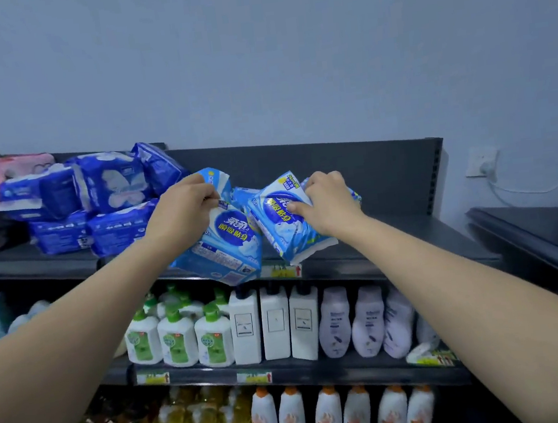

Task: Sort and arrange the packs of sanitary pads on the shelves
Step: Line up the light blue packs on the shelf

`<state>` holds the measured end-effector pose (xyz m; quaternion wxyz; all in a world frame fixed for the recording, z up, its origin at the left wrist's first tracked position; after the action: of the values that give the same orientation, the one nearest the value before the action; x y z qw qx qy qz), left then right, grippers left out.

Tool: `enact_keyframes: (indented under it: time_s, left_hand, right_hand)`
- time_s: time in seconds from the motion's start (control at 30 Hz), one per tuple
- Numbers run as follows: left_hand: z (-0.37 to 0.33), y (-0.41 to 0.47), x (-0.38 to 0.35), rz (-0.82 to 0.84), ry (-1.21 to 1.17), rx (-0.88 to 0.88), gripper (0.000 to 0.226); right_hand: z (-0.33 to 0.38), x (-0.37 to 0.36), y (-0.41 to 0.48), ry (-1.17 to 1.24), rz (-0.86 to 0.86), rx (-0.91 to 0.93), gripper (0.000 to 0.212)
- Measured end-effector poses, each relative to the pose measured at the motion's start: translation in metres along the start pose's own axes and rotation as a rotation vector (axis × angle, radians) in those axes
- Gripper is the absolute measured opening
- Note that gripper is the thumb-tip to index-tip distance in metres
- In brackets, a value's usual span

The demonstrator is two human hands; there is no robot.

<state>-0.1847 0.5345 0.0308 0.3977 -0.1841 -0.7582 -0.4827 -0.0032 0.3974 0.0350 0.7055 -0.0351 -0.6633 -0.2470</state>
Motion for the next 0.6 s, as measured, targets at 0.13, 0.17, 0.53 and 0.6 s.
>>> enact_keyframes:
  time_s: [0.13, 0.17, 0.53, 0.6]
  left_hand:
    - [0.051, 0.06, -0.02, 0.075, 0.078, -0.065, 0.018]
    - [0.063, 0.075, -0.024, 0.088, 0.096, -0.083, 0.018]
    - [0.156, 0.172, -0.078, 0.212, 0.193, -0.196, 0.017]
    - [0.168, 0.185, -0.085, 0.23, 0.139, -0.206, 0.015]
  right_hand:
    - [0.01, -0.013, 0.072, -0.011, 0.01, 0.056, 0.05]
    - [0.013, -0.016, 0.089, -0.015, 0.01, 0.07, 0.049]
    - [0.015, -0.062, 0.233, 0.007, 0.077, 0.21, 0.035]
    - [0.012, -0.071, 0.256, 0.047, 0.105, 0.236, 0.026]
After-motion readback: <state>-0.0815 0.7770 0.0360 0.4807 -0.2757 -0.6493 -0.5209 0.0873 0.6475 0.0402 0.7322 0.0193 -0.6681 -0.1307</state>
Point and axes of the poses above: each hand's wrist, its own y-axis towards the middle knuckle, its own x-axis out of the back of the hand, z = x × y, the point moved 3 cm from there along y, towards the middle knuckle, and after that the axes turned 14 degrees about z, right-handed, at the moved point
